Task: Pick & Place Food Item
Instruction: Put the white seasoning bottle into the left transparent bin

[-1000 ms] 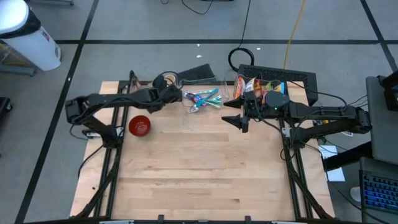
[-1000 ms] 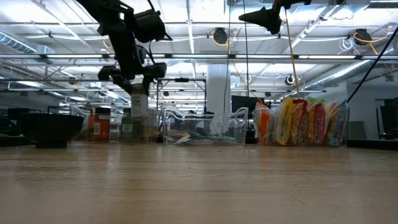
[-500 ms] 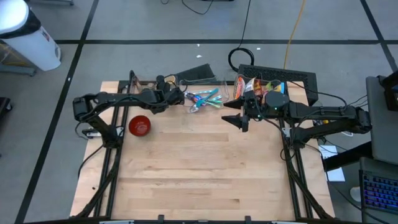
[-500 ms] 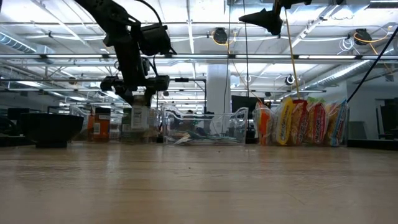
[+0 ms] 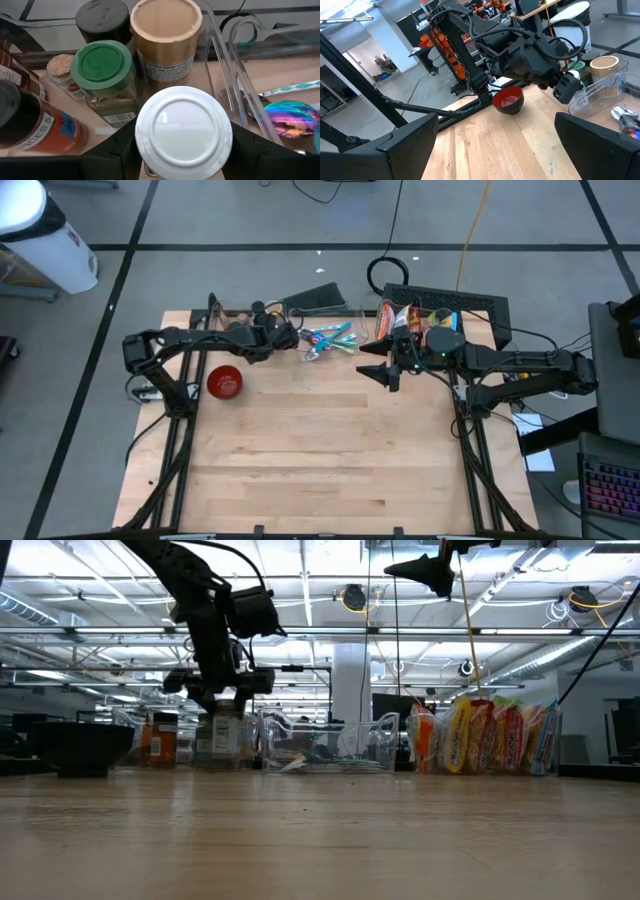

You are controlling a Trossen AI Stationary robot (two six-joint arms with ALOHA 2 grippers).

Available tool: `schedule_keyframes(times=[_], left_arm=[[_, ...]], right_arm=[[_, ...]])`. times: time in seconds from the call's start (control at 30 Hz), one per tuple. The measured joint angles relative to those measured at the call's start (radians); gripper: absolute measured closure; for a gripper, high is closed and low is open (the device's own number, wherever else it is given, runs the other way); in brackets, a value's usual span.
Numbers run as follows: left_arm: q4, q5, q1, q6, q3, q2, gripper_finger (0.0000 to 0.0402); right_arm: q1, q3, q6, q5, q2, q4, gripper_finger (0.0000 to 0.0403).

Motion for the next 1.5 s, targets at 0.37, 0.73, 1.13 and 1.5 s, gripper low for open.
schedule_keyframes(times=[0.37, 0.73, 1.13, 1.5], left_arm=[[-0.005, 0.009, 0.001, 0.002, 0.0, 0.007, 0.0183], [-0.005, 0.012, 0.001, 0.043, -0.001, 0.008, 0.017], [0.002, 0.038, 0.0, 0.126, -0.004, -0.026, 0.0166], [0.014, 0.057, 0.002, 0.193, -0.004, -0.058, 0.0161]], right_arm=[[0.0, 0.0, 0.0, 0.0, 0.0, 0.0, 0.0009], [0.0, 0.0, 0.0, -0.001, 0.0, 0.0, 0.0009], [0.0, 0.0, -0.002, -0.001, 0.0, 0.0, 0.0009], [0.0, 0.0, -0.004, -0.002, 0.0, 0.0, 0.0009]])
